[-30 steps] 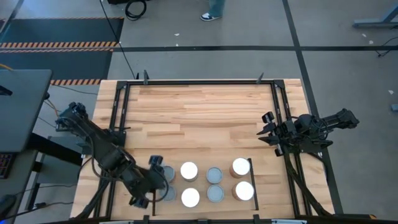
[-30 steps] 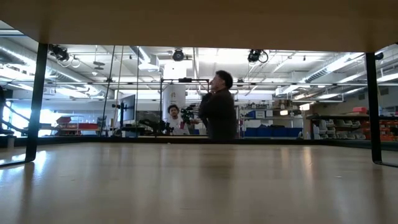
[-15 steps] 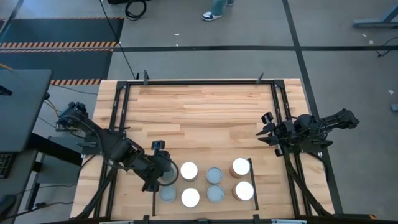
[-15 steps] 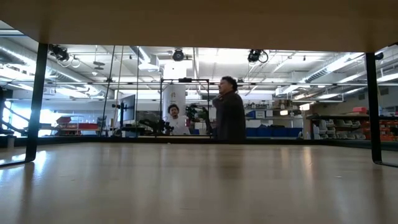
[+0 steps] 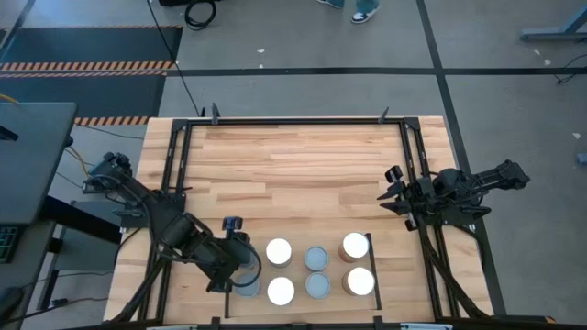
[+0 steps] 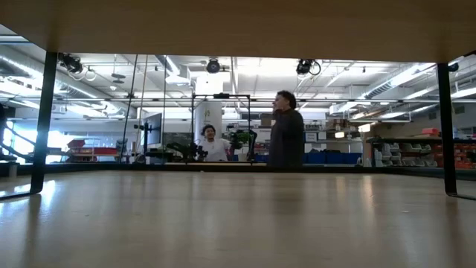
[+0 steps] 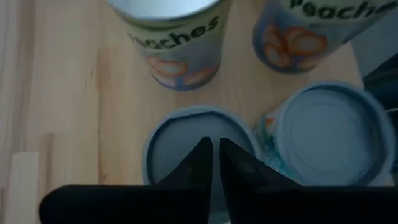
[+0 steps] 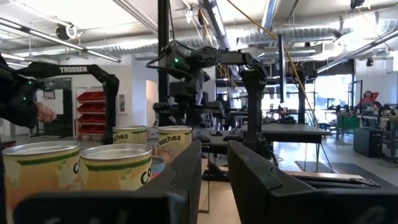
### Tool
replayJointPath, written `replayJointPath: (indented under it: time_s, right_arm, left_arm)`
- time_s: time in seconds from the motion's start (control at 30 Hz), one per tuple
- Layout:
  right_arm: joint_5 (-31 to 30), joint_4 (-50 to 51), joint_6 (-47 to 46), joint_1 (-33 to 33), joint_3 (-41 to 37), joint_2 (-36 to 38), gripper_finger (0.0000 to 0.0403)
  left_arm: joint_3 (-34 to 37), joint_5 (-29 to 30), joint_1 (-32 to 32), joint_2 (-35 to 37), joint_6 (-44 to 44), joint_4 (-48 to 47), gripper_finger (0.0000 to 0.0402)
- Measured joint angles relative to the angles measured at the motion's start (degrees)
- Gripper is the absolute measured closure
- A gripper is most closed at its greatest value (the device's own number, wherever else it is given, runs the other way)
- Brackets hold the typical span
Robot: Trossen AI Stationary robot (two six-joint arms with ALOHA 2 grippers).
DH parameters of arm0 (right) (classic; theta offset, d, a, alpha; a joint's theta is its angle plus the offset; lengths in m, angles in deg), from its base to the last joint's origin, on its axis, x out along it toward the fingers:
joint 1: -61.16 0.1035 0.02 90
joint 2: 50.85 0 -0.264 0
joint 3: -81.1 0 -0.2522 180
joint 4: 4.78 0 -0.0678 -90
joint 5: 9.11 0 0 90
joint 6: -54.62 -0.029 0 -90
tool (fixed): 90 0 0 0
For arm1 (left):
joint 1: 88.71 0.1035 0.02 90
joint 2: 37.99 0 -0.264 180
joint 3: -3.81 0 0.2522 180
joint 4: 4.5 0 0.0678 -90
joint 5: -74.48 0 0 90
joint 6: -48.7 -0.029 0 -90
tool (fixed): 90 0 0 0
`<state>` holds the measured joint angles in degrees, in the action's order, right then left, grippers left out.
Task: Pick and place cans onto a shelf
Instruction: Adjust the small canned orange and carrot on the shelf
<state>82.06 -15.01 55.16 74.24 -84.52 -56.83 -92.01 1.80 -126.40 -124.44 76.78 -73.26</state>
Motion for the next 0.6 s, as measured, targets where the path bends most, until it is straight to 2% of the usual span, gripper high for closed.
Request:
replayJointPath:
  time_s: [0.6]
  right_arm:
    - [0.39,0.09,-0.78,0.02,0.02,0.00,0.0318]
  left_arm:
    - [-0.02,-2.37,-1.46,-0.96,4.28,1.62,0.0365]
